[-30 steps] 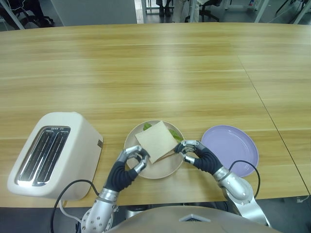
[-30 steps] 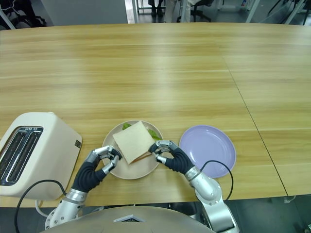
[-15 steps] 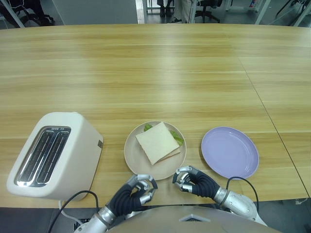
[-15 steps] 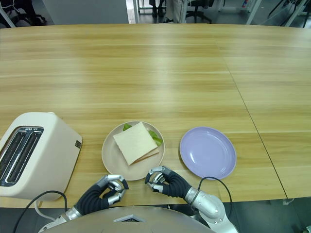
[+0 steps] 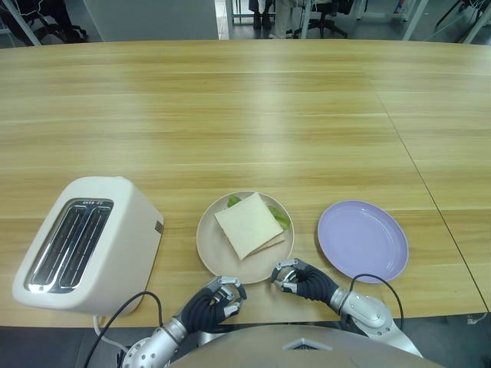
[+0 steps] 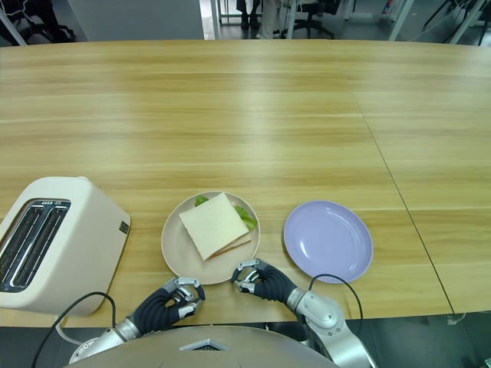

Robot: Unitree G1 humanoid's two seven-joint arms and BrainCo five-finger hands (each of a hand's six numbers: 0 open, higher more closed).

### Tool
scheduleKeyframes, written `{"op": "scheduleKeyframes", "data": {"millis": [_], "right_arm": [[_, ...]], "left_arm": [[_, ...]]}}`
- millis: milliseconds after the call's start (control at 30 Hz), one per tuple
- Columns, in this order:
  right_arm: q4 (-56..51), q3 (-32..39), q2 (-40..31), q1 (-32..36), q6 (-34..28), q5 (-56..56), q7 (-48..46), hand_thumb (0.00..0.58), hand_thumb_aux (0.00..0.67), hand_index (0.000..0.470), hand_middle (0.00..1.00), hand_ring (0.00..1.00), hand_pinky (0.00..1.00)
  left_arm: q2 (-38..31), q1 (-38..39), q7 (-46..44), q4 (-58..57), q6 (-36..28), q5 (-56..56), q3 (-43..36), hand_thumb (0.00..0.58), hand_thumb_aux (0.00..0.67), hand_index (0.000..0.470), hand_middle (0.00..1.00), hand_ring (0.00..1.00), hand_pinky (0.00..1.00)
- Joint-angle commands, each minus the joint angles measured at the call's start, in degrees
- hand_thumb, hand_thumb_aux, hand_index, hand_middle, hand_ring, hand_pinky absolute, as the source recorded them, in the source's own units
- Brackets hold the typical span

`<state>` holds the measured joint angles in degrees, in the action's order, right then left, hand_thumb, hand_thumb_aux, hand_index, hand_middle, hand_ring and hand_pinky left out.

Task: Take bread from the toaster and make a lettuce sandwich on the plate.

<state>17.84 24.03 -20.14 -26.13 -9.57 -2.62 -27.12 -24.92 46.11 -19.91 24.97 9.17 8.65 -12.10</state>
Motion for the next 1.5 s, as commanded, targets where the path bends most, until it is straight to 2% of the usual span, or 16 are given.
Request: {"op": "scheduleKeyframes", "data": {"millis": [33,533,1200,1500], "right_arm": [[-1.6,0.5,0.7,0.8,-2.3,1.3,1.2,0.580,0.670,0.460,1.00,1.00,1.00],[-10.1,-0.2,7.7,9.3,-3.7,3.0,5.6,0.580,0.670,0.460,1.00,1.00,1.00],[-28.0,-6.6,16.1,28.6,-0.1,4.9,13.5,0.580,0.670,0.460,1.00,1.00,1.00],[-37.8,-9.2,18.8,36.1,3.8,5.9,17.2,0.580,0.670,0.460,1.00,1.00,1.00]], "left_arm": [[0.9,-1.1,0.5,-0.1,-3.2,1.3,-0.8,0.580,0.670,0.460,1.00,1.00,1.00],[6.1,-14.3,4.3,-5.9,-12.6,4.3,-0.8,0.580,0.670,0.460,1.00,1.00,1.00],[8.5,-34.6,8.0,-19.5,-14.2,7.0,0.2,0.580,0.670,0.460,1.00,1.00,1.00],[10.3,-42.4,10.2,-26.1,-13.2,6.7,1.0,0.580,0.670,0.460,1.00,1.00,1.00]]}}
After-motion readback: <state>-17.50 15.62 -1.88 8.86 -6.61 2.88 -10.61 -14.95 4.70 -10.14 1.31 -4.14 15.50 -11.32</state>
